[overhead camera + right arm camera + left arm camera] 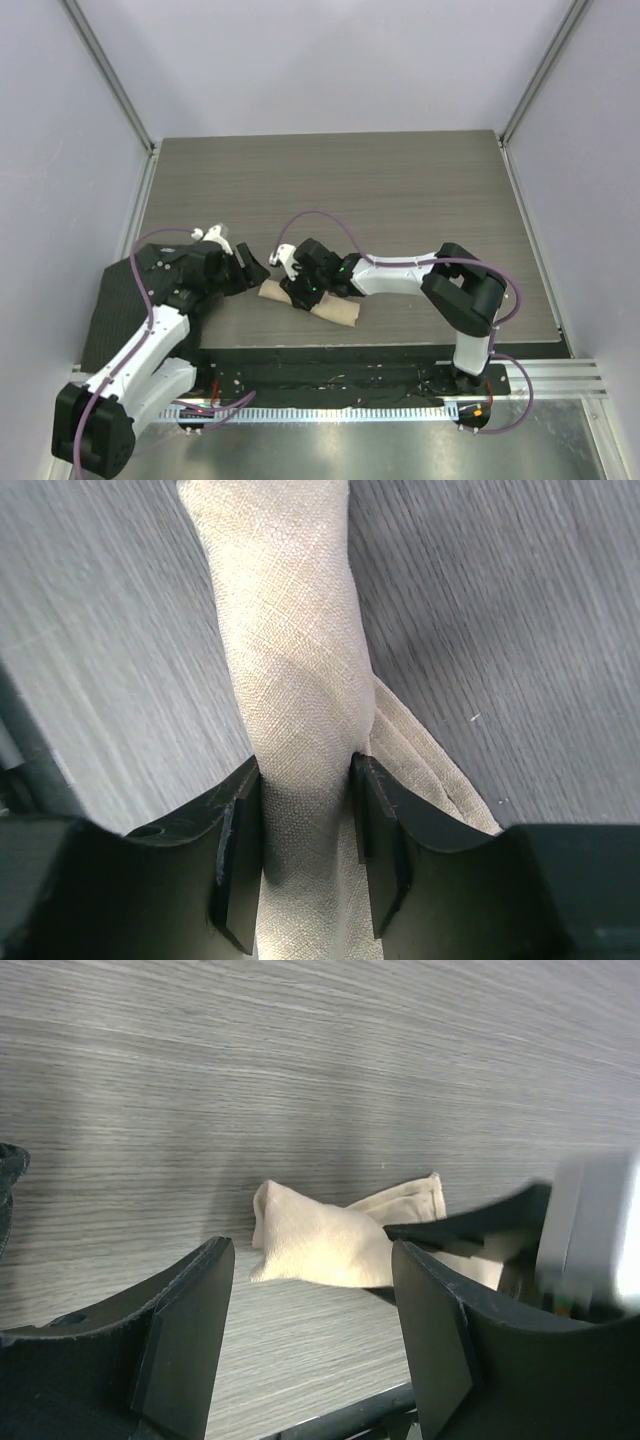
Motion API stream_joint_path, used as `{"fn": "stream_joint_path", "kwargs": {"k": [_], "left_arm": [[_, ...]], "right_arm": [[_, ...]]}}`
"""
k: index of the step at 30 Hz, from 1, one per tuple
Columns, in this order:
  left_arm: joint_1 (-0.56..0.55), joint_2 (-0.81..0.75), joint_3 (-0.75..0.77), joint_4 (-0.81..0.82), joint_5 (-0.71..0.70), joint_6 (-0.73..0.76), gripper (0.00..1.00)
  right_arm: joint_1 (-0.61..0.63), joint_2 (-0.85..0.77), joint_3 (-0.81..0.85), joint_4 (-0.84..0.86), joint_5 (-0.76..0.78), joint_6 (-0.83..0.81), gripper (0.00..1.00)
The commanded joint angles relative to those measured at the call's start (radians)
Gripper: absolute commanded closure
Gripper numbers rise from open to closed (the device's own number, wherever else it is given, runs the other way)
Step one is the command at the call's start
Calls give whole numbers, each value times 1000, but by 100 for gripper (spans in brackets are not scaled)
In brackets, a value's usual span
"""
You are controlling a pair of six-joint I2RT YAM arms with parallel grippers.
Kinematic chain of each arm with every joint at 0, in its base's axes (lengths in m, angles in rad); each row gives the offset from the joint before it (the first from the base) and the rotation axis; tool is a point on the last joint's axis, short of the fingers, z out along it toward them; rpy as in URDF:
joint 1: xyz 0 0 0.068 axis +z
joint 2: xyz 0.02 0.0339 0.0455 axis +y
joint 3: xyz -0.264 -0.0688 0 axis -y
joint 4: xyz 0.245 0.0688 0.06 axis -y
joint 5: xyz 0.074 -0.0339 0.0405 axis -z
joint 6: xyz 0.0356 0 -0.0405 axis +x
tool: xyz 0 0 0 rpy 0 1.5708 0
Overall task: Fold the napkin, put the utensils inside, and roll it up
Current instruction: Roll the napkin with the utensil
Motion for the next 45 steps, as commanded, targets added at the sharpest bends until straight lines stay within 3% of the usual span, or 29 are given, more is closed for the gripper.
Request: {"fn": "stream_joint_path", "kwargs": {"k": [1, 7, 17, 27, 30, 37, 45], "left_arm": [[-3, -74, -48, 56, 32, -1, 31], [-3, -53, -74, 70, 55, -6, 32], [-3, 15, -125, 221, 112, -14, 35], [-3, 125, -146, 290, 153, -30, 50], [-3, 144, -155, 324, 172, -36, 59], [-4, 177, -142, 298, 161, -26, 98], [-3, 259, -97, 246, 170, -23, 100]], "right_arm": [[-72, 21, -19, -70, -286, 95, 57], [-187, 113, 38, -65, -607, 185, 58], [-258, 271, 86, -35, -839, 250, 58], [-295, 347, 110, 25, -897, 326, 59], [-299, 358, 112, 39, -903, 339, 59], [-313, 277, 115, 27, -861, 345, 54], [-293, 43, 133, -148, -622, 192, 38]]}}
